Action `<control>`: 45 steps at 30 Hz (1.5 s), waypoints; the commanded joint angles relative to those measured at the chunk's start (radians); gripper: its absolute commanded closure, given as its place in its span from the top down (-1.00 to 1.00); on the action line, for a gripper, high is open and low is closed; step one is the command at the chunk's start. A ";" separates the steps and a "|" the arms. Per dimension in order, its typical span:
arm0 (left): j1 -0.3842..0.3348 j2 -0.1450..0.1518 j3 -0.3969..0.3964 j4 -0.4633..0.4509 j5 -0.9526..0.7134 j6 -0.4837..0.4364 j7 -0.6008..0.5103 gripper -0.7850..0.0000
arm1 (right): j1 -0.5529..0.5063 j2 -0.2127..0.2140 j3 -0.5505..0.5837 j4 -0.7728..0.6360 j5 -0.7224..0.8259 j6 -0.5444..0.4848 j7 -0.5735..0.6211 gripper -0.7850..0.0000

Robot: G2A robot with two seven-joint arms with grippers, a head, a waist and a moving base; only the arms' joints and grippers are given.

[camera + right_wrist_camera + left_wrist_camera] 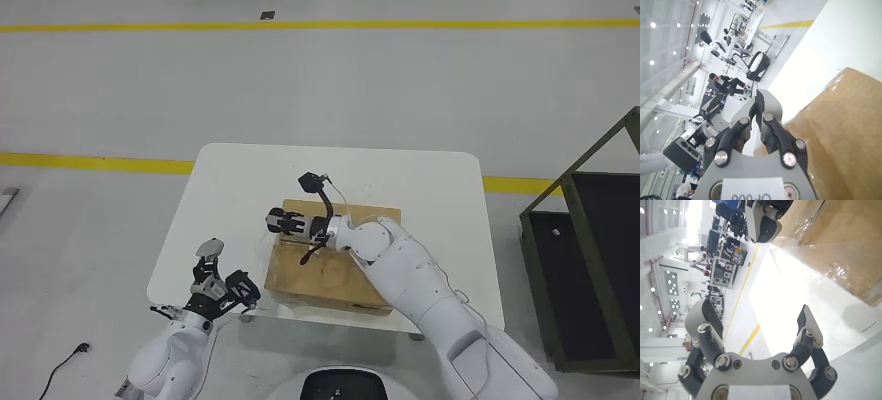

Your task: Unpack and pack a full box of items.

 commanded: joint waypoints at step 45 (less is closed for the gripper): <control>-0.135 -0.033 0.136 0.255 0.469 0.190 0.211 0.37 | -0.425 0.204 0.413 -0.686 -0.104 0.161 0.026 -0.33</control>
